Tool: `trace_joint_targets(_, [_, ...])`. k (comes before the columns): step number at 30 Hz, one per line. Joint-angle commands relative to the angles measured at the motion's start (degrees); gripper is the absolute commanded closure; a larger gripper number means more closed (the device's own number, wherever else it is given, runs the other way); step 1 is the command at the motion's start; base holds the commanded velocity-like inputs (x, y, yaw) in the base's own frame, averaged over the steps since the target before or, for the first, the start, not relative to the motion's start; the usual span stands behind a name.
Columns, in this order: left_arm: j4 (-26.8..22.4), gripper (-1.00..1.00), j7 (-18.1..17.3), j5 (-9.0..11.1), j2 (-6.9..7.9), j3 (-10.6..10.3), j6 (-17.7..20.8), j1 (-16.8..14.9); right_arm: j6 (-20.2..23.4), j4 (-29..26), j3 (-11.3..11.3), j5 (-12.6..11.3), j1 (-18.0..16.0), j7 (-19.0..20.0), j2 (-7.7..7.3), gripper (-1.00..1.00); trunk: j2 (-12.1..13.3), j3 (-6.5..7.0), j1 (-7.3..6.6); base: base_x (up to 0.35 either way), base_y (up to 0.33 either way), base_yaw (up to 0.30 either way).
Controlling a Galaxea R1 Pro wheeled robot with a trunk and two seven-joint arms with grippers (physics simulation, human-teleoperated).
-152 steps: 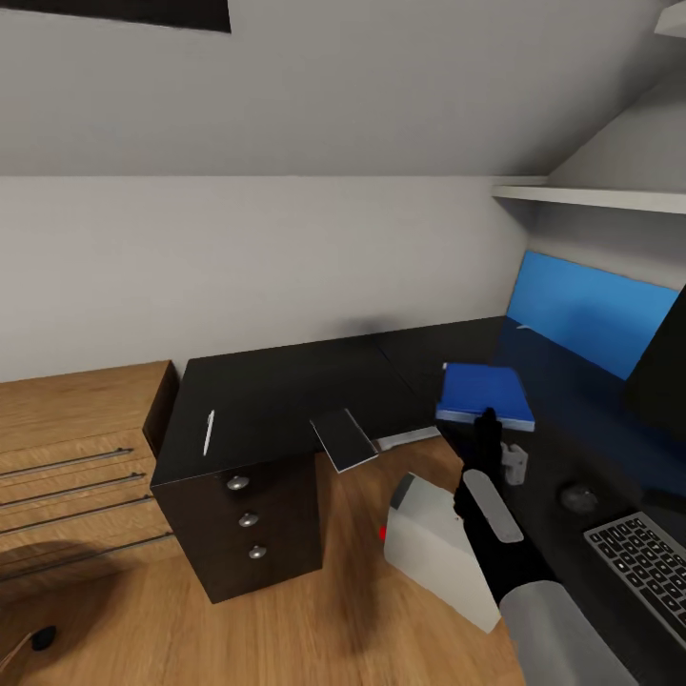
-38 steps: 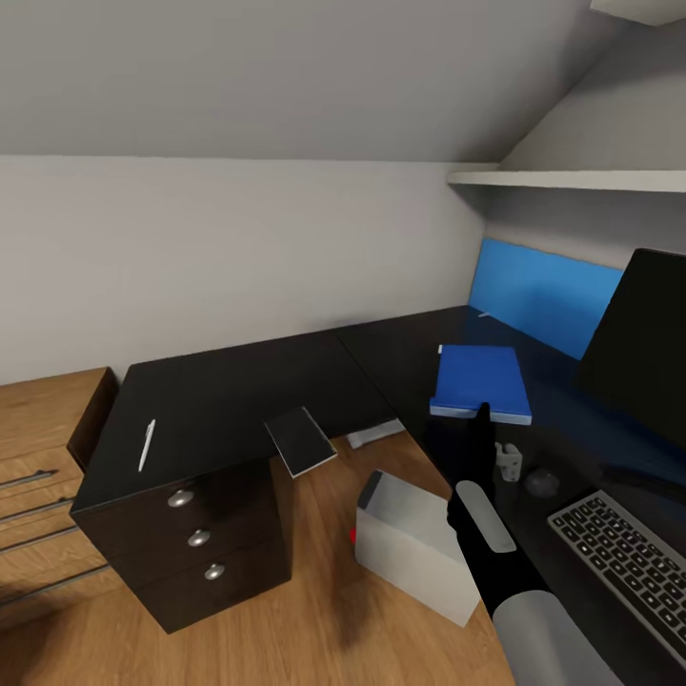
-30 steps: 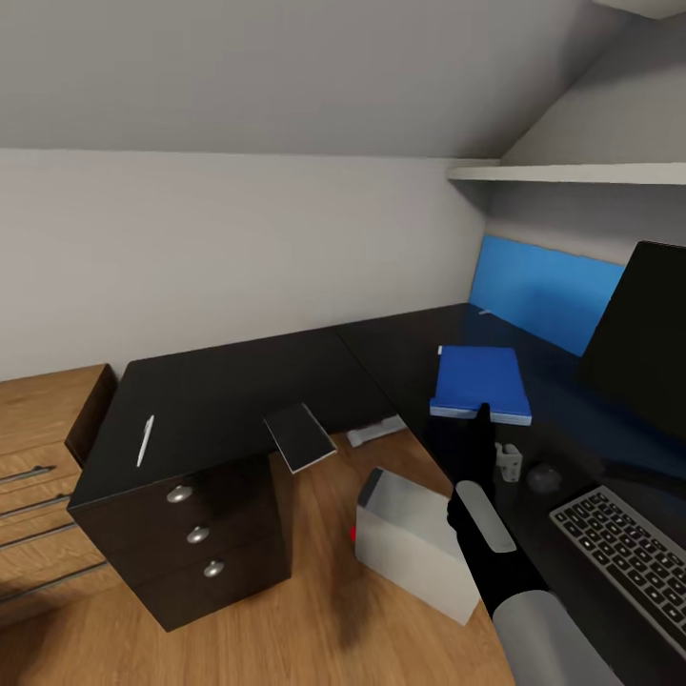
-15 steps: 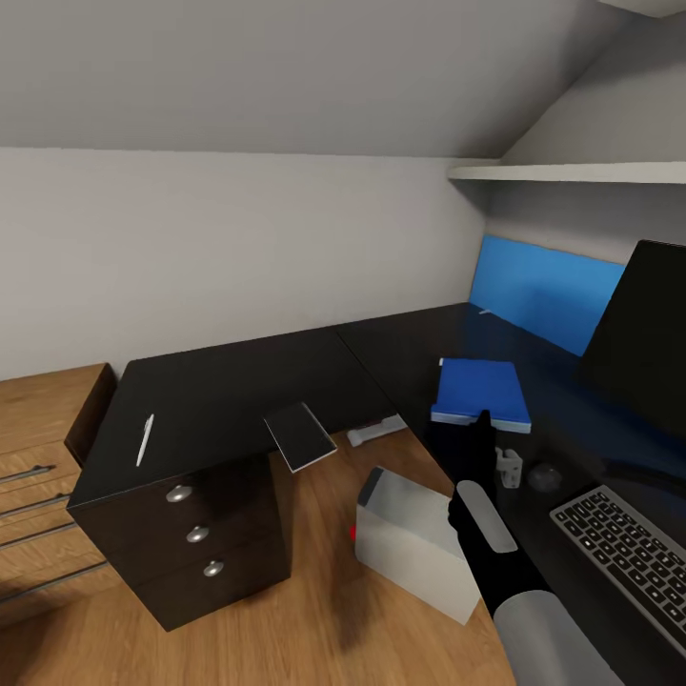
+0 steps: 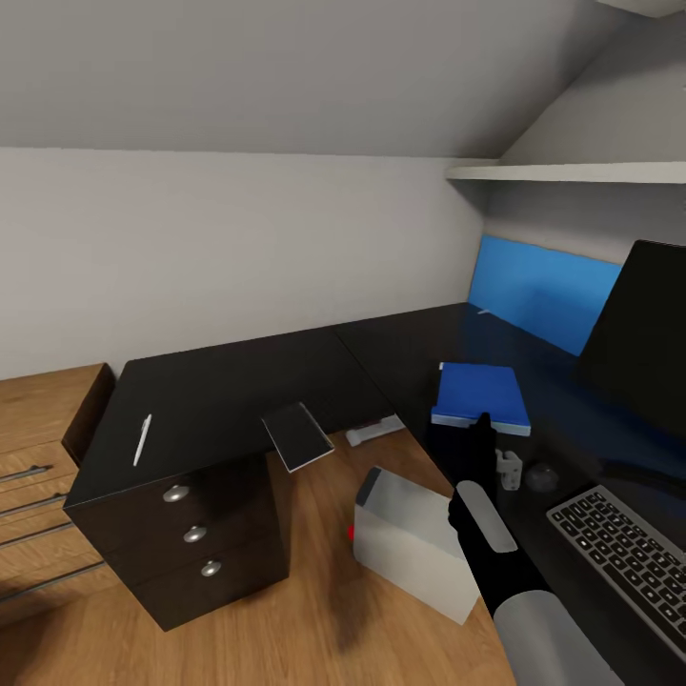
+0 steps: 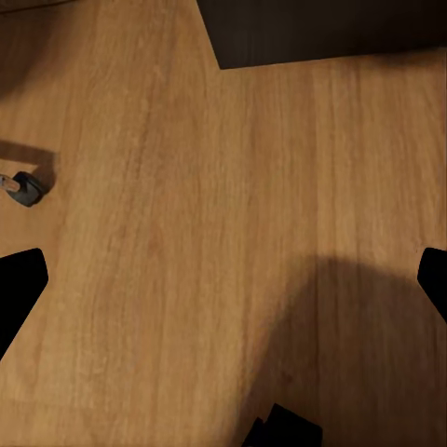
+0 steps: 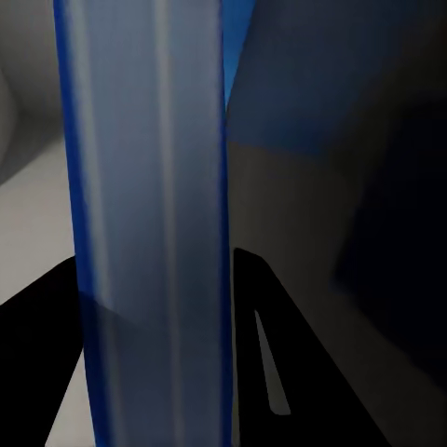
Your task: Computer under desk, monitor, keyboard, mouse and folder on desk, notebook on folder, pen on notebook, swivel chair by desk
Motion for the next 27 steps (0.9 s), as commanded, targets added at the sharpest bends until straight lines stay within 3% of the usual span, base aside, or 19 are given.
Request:
trace_joint_targets(1, [0.0, -1.00, 0.4, 0.3, 0.00, -0.5, -0.1, 0.0, -0.3, 0.0, 0.2, -0.5, 0.0, 0.2, -0.03, 1.00, 0.0, -0.05, -0.01, 0.000, -0.008, 0.000])
trace_joint_targets(27, [0.0, -1.00, 0.4, 0.3, 0.08, -0.5, -0.2, 0.0, -0.3, 0.0, 0.2, -0.5, 0.0, -1.2, -0.11, 1.00, 0.0, -0.05, -0.01, 0.033, -0.028, 0.000])
